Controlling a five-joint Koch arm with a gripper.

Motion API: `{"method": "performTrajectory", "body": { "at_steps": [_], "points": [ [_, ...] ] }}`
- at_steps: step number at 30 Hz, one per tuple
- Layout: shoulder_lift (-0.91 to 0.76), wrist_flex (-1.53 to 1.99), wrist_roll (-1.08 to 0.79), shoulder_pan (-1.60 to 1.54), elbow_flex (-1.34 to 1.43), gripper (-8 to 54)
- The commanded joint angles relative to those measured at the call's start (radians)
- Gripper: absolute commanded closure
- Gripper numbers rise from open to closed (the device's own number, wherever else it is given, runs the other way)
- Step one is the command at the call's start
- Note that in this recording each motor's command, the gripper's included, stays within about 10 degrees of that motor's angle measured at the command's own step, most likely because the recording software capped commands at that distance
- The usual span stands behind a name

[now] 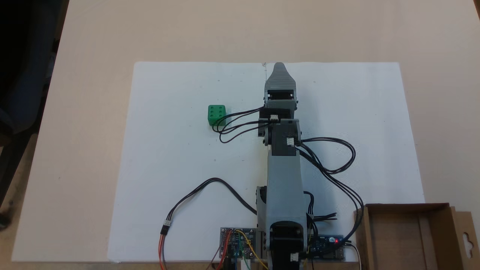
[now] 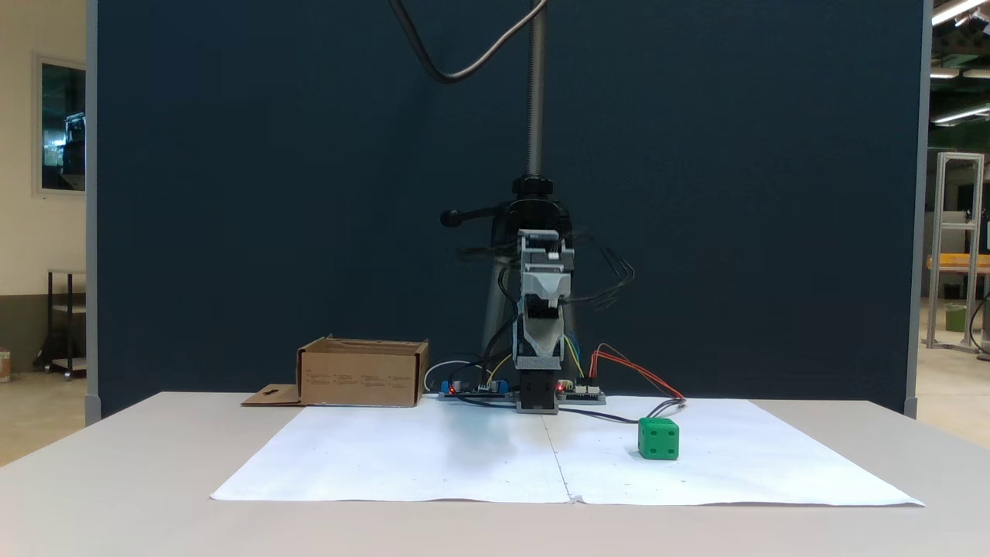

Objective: Grasp a green dice and put it in the bin.

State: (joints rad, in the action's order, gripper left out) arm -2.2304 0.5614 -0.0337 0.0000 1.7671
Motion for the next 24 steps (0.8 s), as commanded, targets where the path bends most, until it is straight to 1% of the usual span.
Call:
{"method": "performTrajectory", "body": {
  "at_steps": [1,3,6,7,9,17,20,24],
  "points": [
    [0.025,0.162,0.041,0.012,-0.165,4.0],
    [0.058,0.25,0.054,0.011,-0.236,4.0],
    [0.06,0.414,0.072,0.008,-0.394,4.0],
    [0.061,0.54,0.084,-0.005,-0.471,4.0],
    [0.063,0.621,0.086,-0.011,-0.52,4.0],
    [0.063,1.035,0.107,-0.057,-0.532,4.0],
    [0.066,1.164,0.152,-0.094,-0.532,4.0],
    [0.067,1.184,0.259,-0.178,-0.532,4.0]
  ]
}}
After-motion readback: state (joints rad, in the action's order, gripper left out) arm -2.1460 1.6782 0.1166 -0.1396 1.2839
